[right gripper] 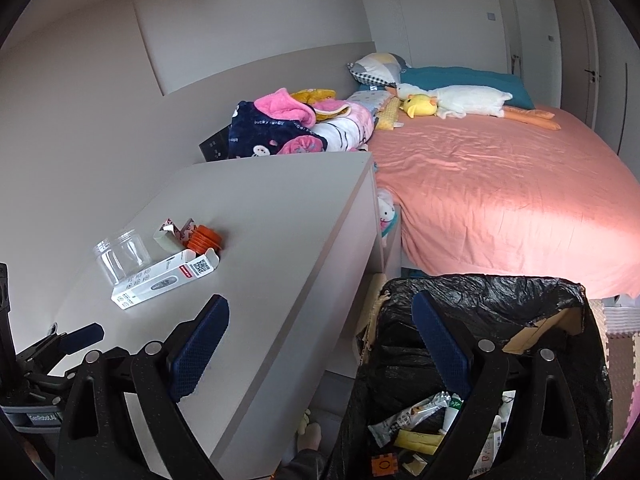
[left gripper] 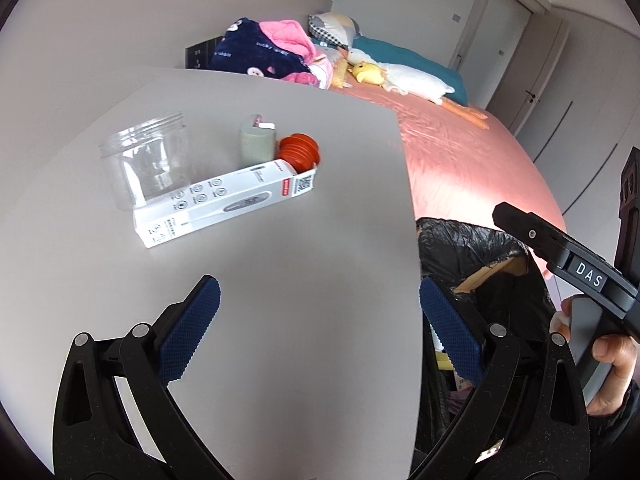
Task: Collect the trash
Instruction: 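Move both tools back to the desk toward the clear jar and orange cups, then grasp the clear plastic jar with the left tool while the right tool grasps the orange stacked cups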
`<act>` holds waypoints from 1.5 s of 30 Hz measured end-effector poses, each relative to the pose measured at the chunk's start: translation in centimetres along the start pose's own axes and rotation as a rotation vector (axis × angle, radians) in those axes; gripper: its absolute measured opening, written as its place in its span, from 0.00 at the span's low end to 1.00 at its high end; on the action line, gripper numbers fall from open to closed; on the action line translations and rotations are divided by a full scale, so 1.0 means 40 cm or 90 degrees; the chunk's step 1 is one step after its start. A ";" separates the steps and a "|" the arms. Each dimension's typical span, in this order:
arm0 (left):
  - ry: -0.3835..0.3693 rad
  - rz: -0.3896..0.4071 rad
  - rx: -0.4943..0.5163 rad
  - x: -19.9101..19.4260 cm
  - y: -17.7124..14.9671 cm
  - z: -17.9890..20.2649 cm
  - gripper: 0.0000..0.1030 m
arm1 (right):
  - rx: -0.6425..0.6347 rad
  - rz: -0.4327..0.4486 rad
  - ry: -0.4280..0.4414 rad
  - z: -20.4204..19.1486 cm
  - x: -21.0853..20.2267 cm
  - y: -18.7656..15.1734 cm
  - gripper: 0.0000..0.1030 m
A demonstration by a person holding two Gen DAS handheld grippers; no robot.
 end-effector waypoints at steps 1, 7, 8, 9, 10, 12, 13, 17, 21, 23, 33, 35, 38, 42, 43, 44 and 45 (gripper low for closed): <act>0.004 0.002 -0.005 -0.003 0.005 -0.015 0.94 | -0.004 -0.001 0.002 -0.012 0.007 0.001 0.90; 0.021 0.012 -0.029 -0.011 0.025 -0.087 0.94 | -0.020 -0.009 0.014 -0.067 0.043 0.009 0.90; 0.025 0.013 -0.031 -0.011 0.028 -0.097 0.94 | -0.022 -0.011 0.016 -0.077 0.050 0.011 0.90; 0.028 0.015 -0.033 -0.013 0.031 -0.106 0.94 | -0.025 -0.012 0.017 -0.086 0.056 0.012 0.90; 0.032 0.018 -0.035 -0.015 0.035 -0.117 0.94 | -0.027 -0.013 0.019 -0.093 0.062 0.015 0.90; 0.040 0.024 -0.042 -0.017 0.042 -0.137 0.94 | -0.032 -0.015 0.022 -0.114 0.075 0.020 0.90; 0.043 0.027 -0.046 -0.018 0.046 -0.147 0.94 | -0.034 -0.016 0.024 -0.123 0.082 0.022 0.90; 0.059 0.037 -0.059 -0.019 0.065 -0.191 0.94 | -0.040 -0.019 0.029 -0.149 0.103 0.034 0.90; 0.067 0.050 -0.075 -0.018 0.088 -0.230 0.94 | -0.044 -0.024 0.036 -0.178 0.130 0.047 0.90; 0.069 0.051 -0.079 -0.012 0.099 -0.247 0.94 | -0.045 -0.026 0.038 -0.189 0.146 0.053 0.90; 0.091 0.054 -0.092 0.029 0.149 -0.319 0.94 | -0.049 -0.038 0.056 -0.257 0.222 0.088 0.90; 0.094 0.050 -0.094 0.037 0.152 -0.331 0.94 | -0.052 -0.039 0.057 -0.270 0.234 0.094 0.90; 0.098 0.043 -0.094 0.052 0.158 -0.345 0.94 | -0.055 -0.044 0.059 -0.288 0.256 0.099 0.90; 0.102 0.038 -0.096 0.065 0.164 -0.362 0.94 | -0.062 -0.055 0.062 -0.312 0.287 0.102 0.90; 0.102 0.037 -0.098 0.068 0.165 -0.366 0.94 | -0.063 -0.057 0.061 -0.317 0.295 0.101 0.90; 0.101 0.038 -0.101 0.072 0.168 -0.371 0.94 | -0.065 -0.058 0.060 -0.322 0.302 0.102 0.90; 0.100 0.039 -0.104 0.075 0.171 -0.376 0.94 | -0.067 -0.061 0.060 -0.327 0.310 0.101 0.90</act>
Point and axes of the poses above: each gripper's, at about its wrist camera, not at the fingertips, and x roughly the way its jaws point, z to its right, y to its top, the point moved 8 cm from there along x, roughly the way its jaws point, and after that the axes turned 10 degrees about -y, right-handed, at the moved point
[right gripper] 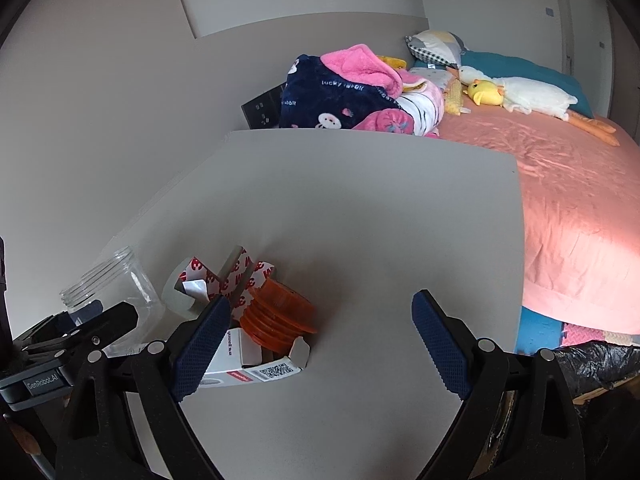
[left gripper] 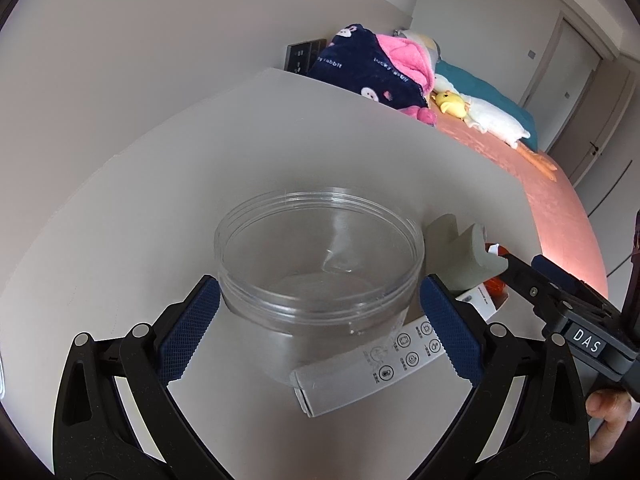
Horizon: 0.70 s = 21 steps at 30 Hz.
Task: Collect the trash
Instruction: 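Grasp the clear plastic jar with the left tool while the right tool grasps the orange stacked cups, then carry the clear jar and orange cups over the black trash bag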
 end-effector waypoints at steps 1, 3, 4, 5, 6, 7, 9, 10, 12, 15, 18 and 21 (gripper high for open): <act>0.000 0.000 -0.005 0.004 0.004 -0.006 0.94 | -0.002 -0.002 0.000 -0.002 0.007 0.000 0.87; -0.003 0.000 -0.015 0.012 0.007 -0.014 0.94 | -0.007 -0.009 0.001 -0.010 0.023 -0.001 0.80; -0.002 0.000 -0.019 0.015 0.009 -0.018 0.94 | -0.009 -0.013 0.003 -0.013 0.031 -0.002 0.74; -0.001 0.000 -0.022 0.017 0.011 -0.021 0.94 | -0.010 -0.016 0.011 -0.017 0.036 -0.002 0.72; -0.001 0.002 -0.022 0.019 0.013 -0.023 0.90 | -0.010 -0.017 0.015 -0.020 0.038 -0.003 0.66; -0.005 0.002 -0.019 0.021 0.014 -0.022 0.86 | -0.016 -0.020 0.016 -0.024 0.042 -0.004 0.53; -0.006 0.002 -0.013 0.021 0.013 -0.021 0.82 | -0.026 -0.027 0.021 -0.033 0.047 -0.008 0.44; -0.007 0.003 -0.009 0.020 0.013 -0.020 0.82 | -0.029 -0.025 0.022 -0.035 0.045 -0.009 0.44; -0.006 0.004 -0.004 0.017 0.013 -0.017 0.81 | -0.032 -0.024 0.030 -0.039 0.041 -0.013 0.43; -0.006 0.012 0.006 0.005 0.015 -0.006 0.81 | -0.032 -0.019 0.030 -0.038 0.032 -0.014 0.43; -0.005 0.022 0.011 -0.012 0.022 0.005 0.81 | -0.035 -0.014 0.026 -0.032 0.018 -0.010 0.43; -0.008 0.030 0.013 -0.030 0.026 0.017 0.81 | -0.034 -0.007 0.024 -0.023 -0.003 -0.004 0.43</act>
Point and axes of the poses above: each gripper's, at about its wrist camera, not at the fingertips, and x roughly the way its jaws point, z to its right, y to its top, the point moved 8 cm from there along x, roughly the way its jaws point, and after that the axes turned 10 degrees about -y, right-handed, at the moved point
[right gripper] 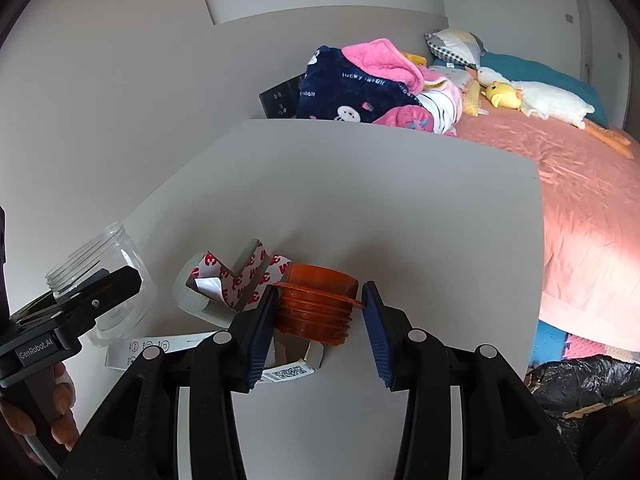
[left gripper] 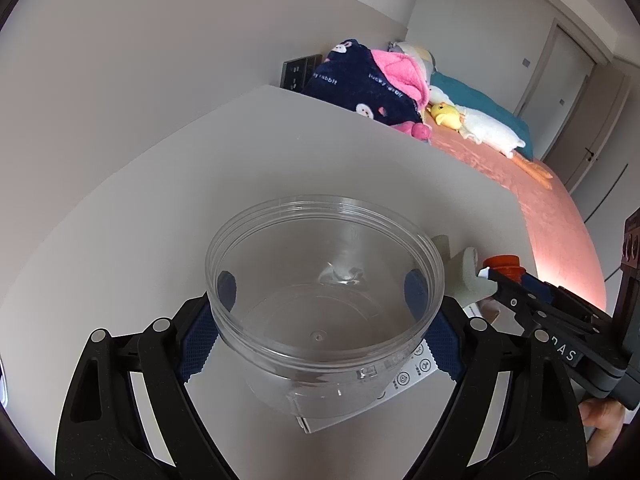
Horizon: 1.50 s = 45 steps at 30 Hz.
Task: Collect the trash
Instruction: 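Carry the clear jar and orange cups over the black trash bag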
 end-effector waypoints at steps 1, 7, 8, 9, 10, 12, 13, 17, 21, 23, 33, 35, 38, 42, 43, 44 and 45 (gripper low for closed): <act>0.001 0.002 0.002 -0.005 0.000 0.005 0.81 | 0.000 0.002 0.000 0.003 -0.007 0.001 0.43; 0.001 0.011 0.015 -0.038 0.003 0.039 0.81 | 0.007 0.014 0.003 0.023 -0.055 0.005 0.43; 0.000 0.012 0.017 -0.044 0.004 0.045 0.81 | 0.008 0.017 0.004 0.025 -0.064 0.005 0.43; -0.001 0.013 0.018 -0.050 0.003 0.051 0.81 | 0.009 0.019 0.005 0.027 -0.072 0.005 0.43; -0.002 0.015 0.020 -0.055 0.003 0.057 0.81 | 0.010 0.020 0.006 0.030 -0.081 0.004 0.43; -0.004 0.017 0.022 -0.067 0.000 0.070 0.81 | 0.012 0.024 0.007 0.035 -0.099 0.000 0.43; -0.004 0.018 0.023 -0.071 -0.002 0.076 0.81 | 0.012 0.026 0.008 0.037 -0.107 -0.001 0.43; -0.011 0.018 0.027 -0.087 -0.013 0.103 0.81 | 0.014 0.034 0.010 0.046 -0.142 -0.007 0.43; -0.021 0.018 0.037 -0.104 -0.028 0.143 0.81 | 0.018 0.042 0.012 0.062 -0.179 -0.020 0.43; -0.027 0.017 0.041 -0.111 -0.037 0.165 0.81 | 0.022 0.046 0.010 0.071 -0.198 -0.026 0.43; -0.056 0.010 0.063 -0.138 -0.089 0.276 0.81 | 0.033 0.059 -0.005 0.150 -0.293 -0.080 0.43; -0.063 0.009 0.065 -0.140 -0.099 0.296 0.81 | 0.036 0.062 -0.009 0.166 -0.311 -0.092 0.44; -0.069 0.004 0.073 -0.142 -0.115 0.328 0.81 | 0.043 0.067 -0.015 0.192 -0.336 -0.111 0.43; -0.080 0.000 0.084 -0.145 -0.137 0.373 0.81 | 0.056 0.072 -0.022 0.231 -0.367 -0.136 0.43; -0.083 -0.001 0.085 -0.147 -0.144 0.383 0.81 | 0.060 0.073 -0.024 0.242 -0.374 -0.142 0.43; -0.086 -0.003 0.086 -0.147 -0.151 0.393 0.81 | 0.063 0.074 -0.026 0.252 -0.380 -0.147 0.44; -0.090 -0.005 0.089 -0.147 -0.157 0.404 0.81 | 0.067 0.075 -0.029 0.262 -0.386 -0.154 0.44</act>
Point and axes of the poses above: each gripper's, at about its wrist camera, not at the fingertips, and x roughly the way its jaws point, z to its right, y to its top, the point moved 8 cm from there along x, roughly the way its jaws point, and after that the axes turned 10 degrees about -y, right-handed, at the moved point
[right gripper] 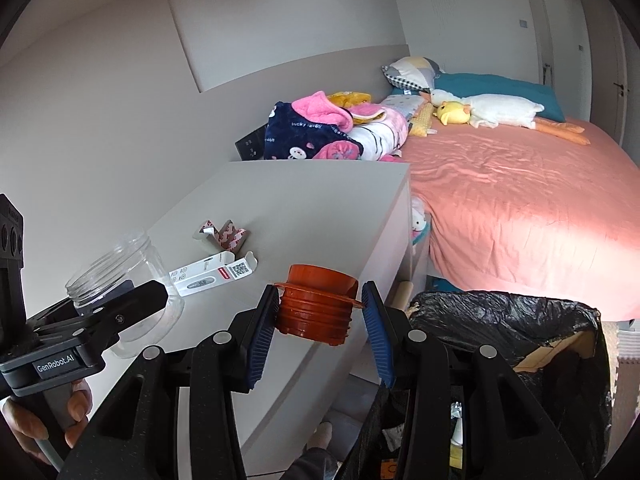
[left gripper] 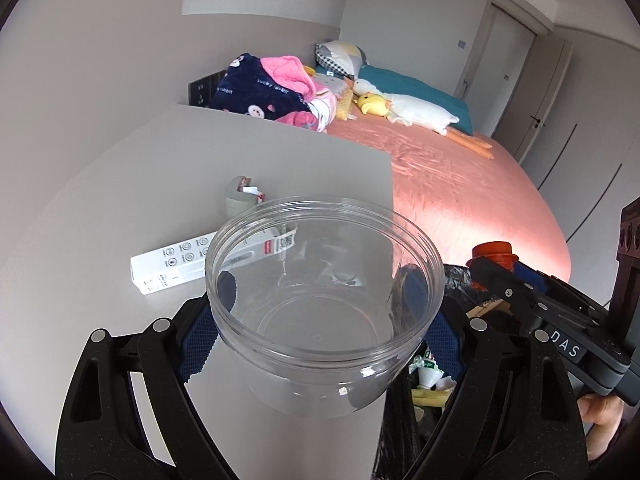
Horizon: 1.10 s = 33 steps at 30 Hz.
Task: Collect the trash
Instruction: 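Carry the clear jar and orange cups over the black trash bag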
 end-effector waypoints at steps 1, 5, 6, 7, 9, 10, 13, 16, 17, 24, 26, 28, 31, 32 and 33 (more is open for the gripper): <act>-0.003 -0.002 0.002 0.003 -0.003 0.011 0.81 | 0.003 0.000 -0.002 0.009 -0.004 -0.003 0.44; -0.014 -0.008 0.013 0.014 -0.016 0.052 0.81 | 0.015 0.003 -0.012 0.051 -0.027 -0.017 0.43; -0.016 -0.009 0.015 0.015 -0.021 0.063 0.81 | 0.018 0.005 -0.015 0.062 -0.033 -0.020 0.43; -0.019 -0.010 0.018 0.016 -0.026 0.075 0.81 | 0.020 0.006 -0.017 0.072 -0.039 -0.022 0.43; -0.026 -0.013 0.023 0.023 -0.029 0.094 0.81 | 0.026 0.009 -0.023 0.093 -0.049 -0.027 0.44; -0.028 -0.014 0.026 0.024 -0.034 0.107 0.81 | 0.029 0.010 -0.026 0.103 -0.054 -0.029 0.44; -0.037 -0.018 0.036 0.034 -0.043 0.143 0.81 | 0.039 0.013 -0.034 0.136 -0.068 -0.034 0.44; -0.046 -0.023 0.047 0.045 -0.047 0.176 0.82 | 0.050 0.018 -0.042 0.172 -0.082 -0.037 0.44; -0.049 -0.024 0.050 0.048 -0.050 0.188 0.82 | 0.053 0.019 -0.045 0.184 -0.087 -0.038 0.44; -0.069 -0.035 0.071 0.071 -0.061 0.258 0.82 | 0.074 0.028 -0.067 0.258 -0.116 -0.043 0.44; -0.075 -0.040 0.080 0.077 -0.066 0.278 0.82 | 0.081 0.031 -0.073 0.280 -0.125 -0.044 0.44; -0.080 -0.044 0.089 0.083 -0.071 0.301 0.82 | 0.089 0.034 -0.078 0.301 -0.132 -0.046 0.44; -0.088 -0.052 0.102 0.092 -0.081 0.332 0.82 | 0.100 0.037 -0.086 0.332 -0.144 -0.049 0.43; -0.092 -0.054 0.105 0.096 -0.085 0.339 0.82 | 0.103 0.038 -0.089 0.343 -0.148 -0.050 0.44; -0.096 -0.058 0.107 0.100 -0.088 0.348 0.82 | 0.107 0.039 -0.092 0.354 -0.152 -0.052 0.44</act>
Point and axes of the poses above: each gripper's, at about its wrist camera, not at the fingertips, and x roughly the way its jaws point, z to its right, y to its top, the point moved 8 cm from there along x, roughly the way its jaws point, and after that the axes turned 10 degrees about -y, right-handed, at the moved point
